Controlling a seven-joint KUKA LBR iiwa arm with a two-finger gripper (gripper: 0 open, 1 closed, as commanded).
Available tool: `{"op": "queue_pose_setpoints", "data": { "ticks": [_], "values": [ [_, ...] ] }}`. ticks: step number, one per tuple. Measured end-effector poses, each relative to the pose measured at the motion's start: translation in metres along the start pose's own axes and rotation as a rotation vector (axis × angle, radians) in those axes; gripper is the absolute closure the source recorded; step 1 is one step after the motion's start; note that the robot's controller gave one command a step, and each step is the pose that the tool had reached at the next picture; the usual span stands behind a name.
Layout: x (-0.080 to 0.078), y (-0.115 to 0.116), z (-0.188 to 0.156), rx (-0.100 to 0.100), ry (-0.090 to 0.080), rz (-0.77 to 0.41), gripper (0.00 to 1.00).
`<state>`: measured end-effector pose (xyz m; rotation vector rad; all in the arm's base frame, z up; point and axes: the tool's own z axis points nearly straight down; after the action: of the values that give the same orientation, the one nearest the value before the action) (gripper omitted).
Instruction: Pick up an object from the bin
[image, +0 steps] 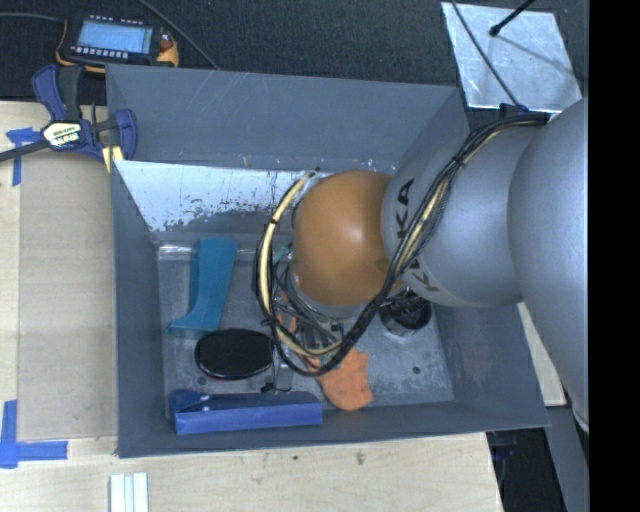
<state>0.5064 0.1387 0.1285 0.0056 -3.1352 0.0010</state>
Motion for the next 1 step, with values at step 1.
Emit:
{"op": "queue_pose_setpoints", "data": {
  "ticks": [1],
  "values": [
    [-0.0022,-0.0007,-0.0045,-0.001,-0.008,0.004,0.00]
  ]
}}
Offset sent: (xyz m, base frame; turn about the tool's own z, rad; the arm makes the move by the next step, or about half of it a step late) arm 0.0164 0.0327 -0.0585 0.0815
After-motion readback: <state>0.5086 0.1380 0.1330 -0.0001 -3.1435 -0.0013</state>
